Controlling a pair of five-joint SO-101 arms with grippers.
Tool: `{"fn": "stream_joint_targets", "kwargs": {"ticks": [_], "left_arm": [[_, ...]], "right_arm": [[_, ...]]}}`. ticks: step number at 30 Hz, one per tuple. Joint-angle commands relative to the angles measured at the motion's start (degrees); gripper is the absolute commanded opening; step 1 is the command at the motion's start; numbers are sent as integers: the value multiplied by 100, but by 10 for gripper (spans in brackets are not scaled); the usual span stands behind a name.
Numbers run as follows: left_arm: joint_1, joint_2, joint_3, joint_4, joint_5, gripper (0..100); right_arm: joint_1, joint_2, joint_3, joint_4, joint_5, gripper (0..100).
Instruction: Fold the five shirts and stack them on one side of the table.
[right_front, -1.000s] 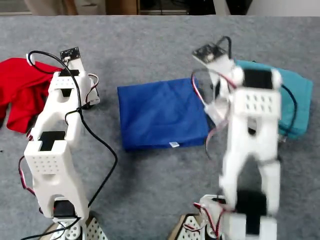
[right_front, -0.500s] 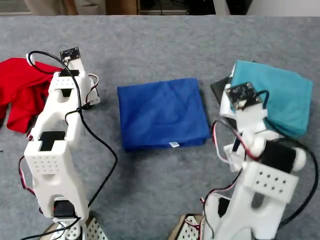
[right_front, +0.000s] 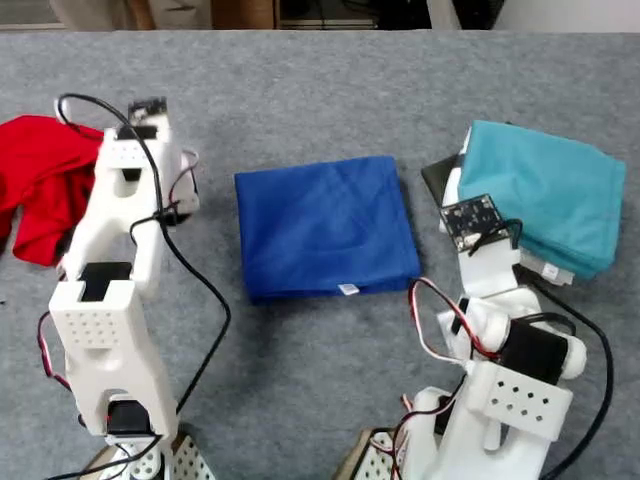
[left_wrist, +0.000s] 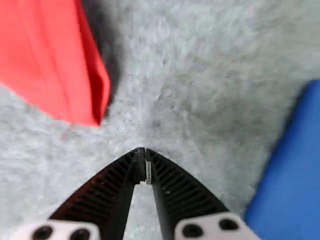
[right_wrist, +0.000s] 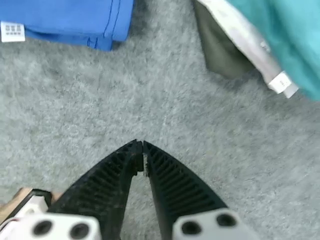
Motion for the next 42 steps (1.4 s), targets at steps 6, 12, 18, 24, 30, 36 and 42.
{"fn": "stream_joint_targets", "kwargs": {"ticks": [6, 12, 18, 24, 30, 36, 42], "left_arm": [[79, -207, -2558, 1670, -281, 19], [290, -207, -2752, 1864, -264, 19], [1099, -207, -2752, 1829, -246, 19], [1714, -119, -2681, 1204, -246, 19], [1749, 338, -2092, 229, 35, 36], [1749, 1279, -2057, -369, 466, 107], [1644, 1868, -2629, -440, 624, 104]], "right_arm": [[66, 558, -136, -149, -642, 9], [-532, 1648, -541, -141, -1670, 9], [-1921, 2835, -1297, -185, -2541, 9], [-2246, 3521, -2255, -176, -2549, 9], [-2264, 4110, -2615, -273, -2884, 9], [-2281, 4910, -2703, -1029, -3692, 9], [-2255, 6123, -2695, -1574, -3710, 5]]}}
